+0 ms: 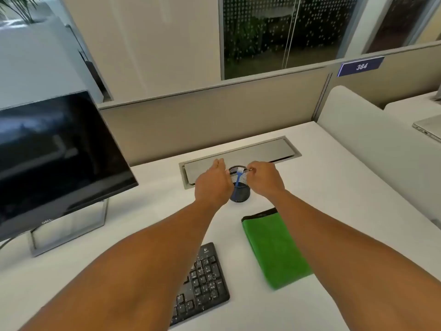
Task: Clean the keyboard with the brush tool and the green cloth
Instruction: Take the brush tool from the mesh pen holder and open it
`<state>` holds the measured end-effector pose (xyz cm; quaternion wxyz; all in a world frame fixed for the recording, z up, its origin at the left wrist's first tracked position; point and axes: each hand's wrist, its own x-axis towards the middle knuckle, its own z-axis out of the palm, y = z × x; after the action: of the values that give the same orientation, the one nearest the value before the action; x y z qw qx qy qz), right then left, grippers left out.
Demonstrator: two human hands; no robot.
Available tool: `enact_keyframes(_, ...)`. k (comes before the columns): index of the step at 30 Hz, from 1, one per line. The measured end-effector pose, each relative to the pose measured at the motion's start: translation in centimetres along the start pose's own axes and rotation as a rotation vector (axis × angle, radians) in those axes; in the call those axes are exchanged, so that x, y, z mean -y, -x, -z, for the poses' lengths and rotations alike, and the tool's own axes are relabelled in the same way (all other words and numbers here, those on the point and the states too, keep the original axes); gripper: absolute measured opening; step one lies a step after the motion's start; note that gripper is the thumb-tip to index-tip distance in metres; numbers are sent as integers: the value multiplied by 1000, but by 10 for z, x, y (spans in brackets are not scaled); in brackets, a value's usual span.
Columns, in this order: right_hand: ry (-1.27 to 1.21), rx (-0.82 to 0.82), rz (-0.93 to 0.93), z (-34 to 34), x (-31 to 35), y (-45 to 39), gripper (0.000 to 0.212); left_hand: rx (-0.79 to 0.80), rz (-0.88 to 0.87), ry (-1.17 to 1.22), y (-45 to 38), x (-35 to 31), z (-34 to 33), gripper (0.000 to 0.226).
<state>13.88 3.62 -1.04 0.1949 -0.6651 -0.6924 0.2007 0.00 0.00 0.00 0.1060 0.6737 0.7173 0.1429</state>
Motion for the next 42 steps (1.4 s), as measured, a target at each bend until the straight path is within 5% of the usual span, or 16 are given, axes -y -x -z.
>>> enact_keyframes(12,128,12,-117,-33,-6,-34,29,95,390,338,-32,11,-46,43)
enact_keyframes(28,307,-94,-216,-70,8,-54,42,-12,347,422,-45,21,-68,35)
enact_keyframes(42,288,-114,-121,-68,6,-51,27,20,338,433,-45,26,-70,34)
